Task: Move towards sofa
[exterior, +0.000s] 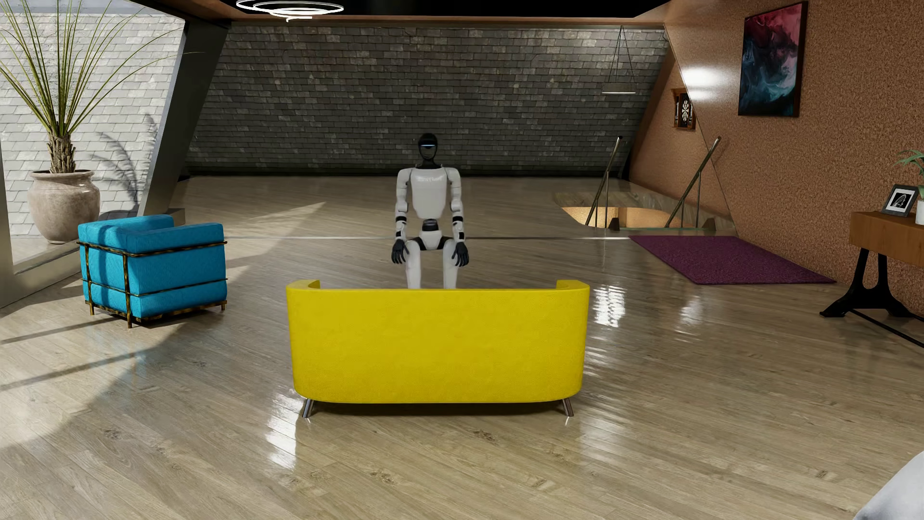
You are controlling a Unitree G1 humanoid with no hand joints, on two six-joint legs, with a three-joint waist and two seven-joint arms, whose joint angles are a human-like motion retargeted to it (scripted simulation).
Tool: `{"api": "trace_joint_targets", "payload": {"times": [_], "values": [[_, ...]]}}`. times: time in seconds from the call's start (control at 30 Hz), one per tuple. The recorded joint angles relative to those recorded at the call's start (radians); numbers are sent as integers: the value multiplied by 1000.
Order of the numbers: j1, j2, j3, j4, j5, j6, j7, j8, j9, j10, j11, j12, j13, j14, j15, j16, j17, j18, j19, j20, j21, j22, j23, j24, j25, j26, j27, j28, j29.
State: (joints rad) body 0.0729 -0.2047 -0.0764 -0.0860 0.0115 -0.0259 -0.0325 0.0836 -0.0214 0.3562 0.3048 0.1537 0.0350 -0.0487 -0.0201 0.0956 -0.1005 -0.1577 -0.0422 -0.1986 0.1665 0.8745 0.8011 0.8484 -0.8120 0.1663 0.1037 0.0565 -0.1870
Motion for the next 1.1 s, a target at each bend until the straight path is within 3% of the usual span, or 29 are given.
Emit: {"api": "trace_joint_targets", "payload": {"times": [0.2,0.3,0.5,0.87,1.0,1.1], "values": [[-9,29,0,26,30,17,-20,-8,-11,55,-7,-8,-47,23,-44,2,0,-1,-9,18,83,-34,8,-20,-16,-15,-17,32,11],[-19,34,1,39,46,23,-17,-6,-14,88,-3,-19,-52,30,-60,-4,5,-1,-16,18,115,-81,80,-36,-36,-29,6,51,16],[-71,27,-3,66,82,38,-7,2,-19,194,14,-44,-5,46,-86,11,18,-10,-31,10,112,-126,174,-54,-56,-43,32,49,20],[-179,13,-12,113,126,67,11,-3,-19,396,44,-46,40,82,-116,44,5,-58,-35,24,51,-61,162,-29,-52,-26,48,23,13],[-228,1,-5,147,131,78,47,-16,-13,474,55,-29,20,-3,-123,43,3,-82,-25,42,49,-99,158,-36,-59,-34,20,35,9],[-230,3,1,198,128,84,113,-11,-11,400,45,-23,-10,-122,-118,31,6,-14,-19,34,50,-110,148,-35,-63,-32,9,34,5]]}}
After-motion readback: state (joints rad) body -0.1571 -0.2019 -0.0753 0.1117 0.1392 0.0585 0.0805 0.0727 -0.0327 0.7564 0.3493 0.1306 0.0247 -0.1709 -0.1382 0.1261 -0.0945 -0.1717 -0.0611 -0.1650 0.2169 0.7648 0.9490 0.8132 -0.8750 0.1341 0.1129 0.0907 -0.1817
